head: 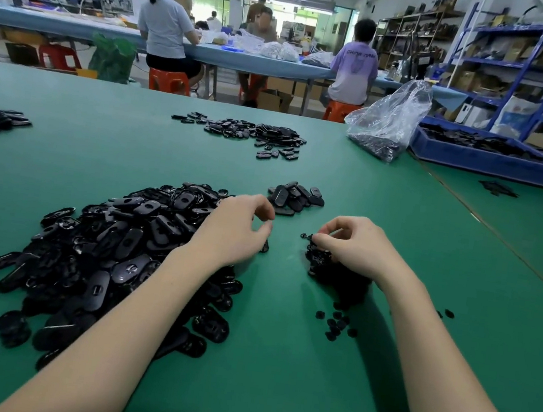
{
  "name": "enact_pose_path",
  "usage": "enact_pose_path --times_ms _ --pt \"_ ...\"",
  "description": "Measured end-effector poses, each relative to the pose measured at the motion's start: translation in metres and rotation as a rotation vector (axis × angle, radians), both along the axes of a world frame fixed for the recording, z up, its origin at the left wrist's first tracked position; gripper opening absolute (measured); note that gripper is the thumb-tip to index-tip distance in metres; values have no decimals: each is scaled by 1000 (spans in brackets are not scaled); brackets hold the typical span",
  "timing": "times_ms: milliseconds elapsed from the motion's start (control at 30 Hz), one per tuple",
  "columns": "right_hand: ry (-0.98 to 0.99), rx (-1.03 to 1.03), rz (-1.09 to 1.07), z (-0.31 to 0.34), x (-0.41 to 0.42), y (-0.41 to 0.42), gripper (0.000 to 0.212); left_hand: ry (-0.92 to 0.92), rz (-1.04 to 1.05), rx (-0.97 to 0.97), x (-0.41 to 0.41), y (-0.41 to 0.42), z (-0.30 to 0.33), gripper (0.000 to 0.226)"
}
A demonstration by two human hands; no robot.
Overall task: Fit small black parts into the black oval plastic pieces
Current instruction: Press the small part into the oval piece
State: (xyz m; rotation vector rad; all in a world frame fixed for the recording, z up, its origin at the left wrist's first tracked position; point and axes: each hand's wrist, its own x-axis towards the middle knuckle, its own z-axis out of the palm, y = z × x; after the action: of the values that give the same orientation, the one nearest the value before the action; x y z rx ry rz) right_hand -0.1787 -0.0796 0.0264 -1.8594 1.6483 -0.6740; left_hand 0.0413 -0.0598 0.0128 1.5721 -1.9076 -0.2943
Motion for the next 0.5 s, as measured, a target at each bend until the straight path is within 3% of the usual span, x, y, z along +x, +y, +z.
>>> enact_pose_path --times_ms 133,233,500 --pt "32 1 -1 -1 2 1 11 -242 -47 53 1 9 -4 33" --pt "50 0 -4 -2 4 2 10 -360 -51 88 -3 12 -10 37" --pt "162 -105 -64 -3 5 0 11 -294 -78 36 -7 17 -10 23"
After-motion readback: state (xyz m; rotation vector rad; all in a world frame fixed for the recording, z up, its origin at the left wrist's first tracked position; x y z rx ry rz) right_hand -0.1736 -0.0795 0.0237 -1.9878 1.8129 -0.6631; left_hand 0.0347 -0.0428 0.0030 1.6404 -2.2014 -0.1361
